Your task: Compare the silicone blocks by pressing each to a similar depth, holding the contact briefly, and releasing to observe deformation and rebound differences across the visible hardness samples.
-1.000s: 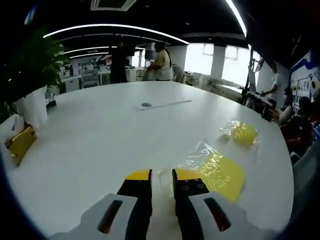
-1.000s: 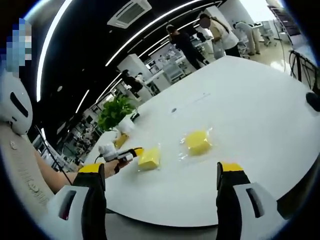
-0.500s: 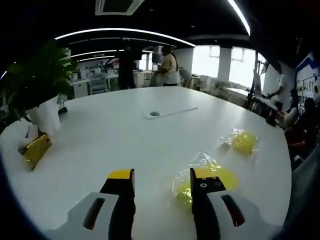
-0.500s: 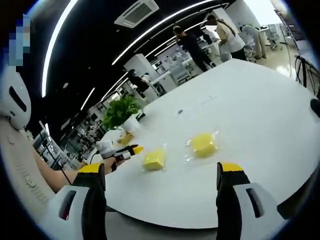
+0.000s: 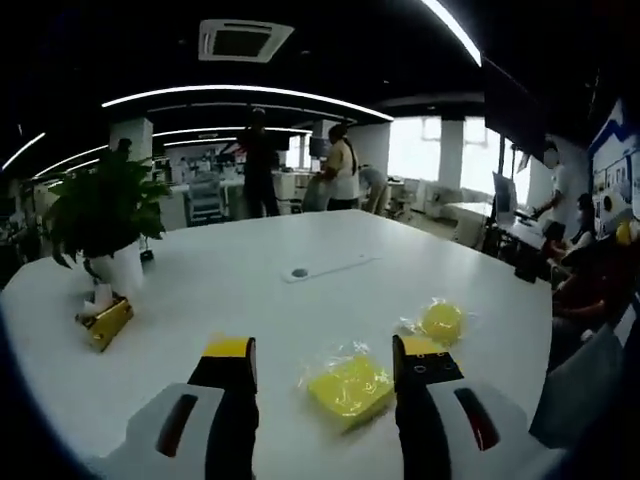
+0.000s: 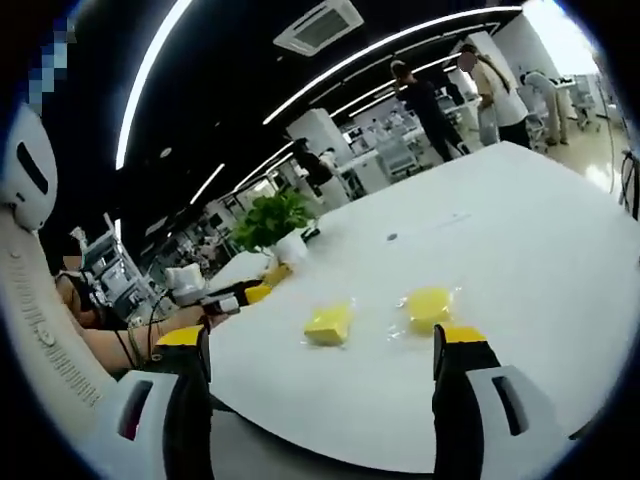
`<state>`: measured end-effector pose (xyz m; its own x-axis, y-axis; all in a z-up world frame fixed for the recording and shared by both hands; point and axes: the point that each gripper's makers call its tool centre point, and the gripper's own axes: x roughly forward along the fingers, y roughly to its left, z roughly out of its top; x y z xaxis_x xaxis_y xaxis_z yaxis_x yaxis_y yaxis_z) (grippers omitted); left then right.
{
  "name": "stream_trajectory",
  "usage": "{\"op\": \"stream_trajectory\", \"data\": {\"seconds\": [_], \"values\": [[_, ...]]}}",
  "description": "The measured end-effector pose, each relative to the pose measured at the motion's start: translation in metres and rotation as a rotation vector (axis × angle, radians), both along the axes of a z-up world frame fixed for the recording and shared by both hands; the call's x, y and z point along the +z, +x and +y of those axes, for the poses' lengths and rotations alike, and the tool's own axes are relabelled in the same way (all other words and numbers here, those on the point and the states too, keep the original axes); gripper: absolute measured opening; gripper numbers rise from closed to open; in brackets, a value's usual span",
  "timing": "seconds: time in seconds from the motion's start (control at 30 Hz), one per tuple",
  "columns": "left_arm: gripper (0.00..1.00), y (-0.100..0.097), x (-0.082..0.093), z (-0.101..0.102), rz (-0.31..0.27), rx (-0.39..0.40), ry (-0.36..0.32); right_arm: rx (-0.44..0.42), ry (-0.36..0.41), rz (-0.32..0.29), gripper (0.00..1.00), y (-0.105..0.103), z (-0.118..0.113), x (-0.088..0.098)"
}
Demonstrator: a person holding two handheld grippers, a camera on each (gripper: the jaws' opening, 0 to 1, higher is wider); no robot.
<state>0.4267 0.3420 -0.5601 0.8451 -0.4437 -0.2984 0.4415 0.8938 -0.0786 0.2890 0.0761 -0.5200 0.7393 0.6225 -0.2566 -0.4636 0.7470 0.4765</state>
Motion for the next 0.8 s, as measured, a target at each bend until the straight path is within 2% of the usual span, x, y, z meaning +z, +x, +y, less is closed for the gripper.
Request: {"op": "stream_trajectory", "data": {"seconds": [0.13,0.23,0.37,0.47,0.57,0.8], "values": [[0.58,-0.027,0.019,-0.002,-0.014,0.02,-0.012,0.051,-0.032,-0.048,0.86,-0.006,0.001,0.007],[0.59,-0.047,0.027,-0.008,-0.007,0.018,-0.013,0.073,-0.038,-0.079,0.85,-0.007,0.0,0.012],[0.59,-0.08,0.039,-0.023,-0.024,-0.011,-0.002,0.091,-0.024,-0.124,0.85,-0.006,-0.003,0.022],[0.59,-0.1,0.046,-0.033,-0.036,-0.027,-0.002,0.103,-0.044,-0.153,0.85,-0.004,-0.006,0.025],[0.57,-0.12,0.051,-0.043,-0.055,-0.062,0.054,0.138,-0.101,-0.176,0.85,-0.005,-0.01,0.022],[0.62,-0.144,0.055,-0.058,-0.054,-0.126,0.1,0.293,-0.3,-0.242,0.84,-0.017,-0.009,0.005]]}}
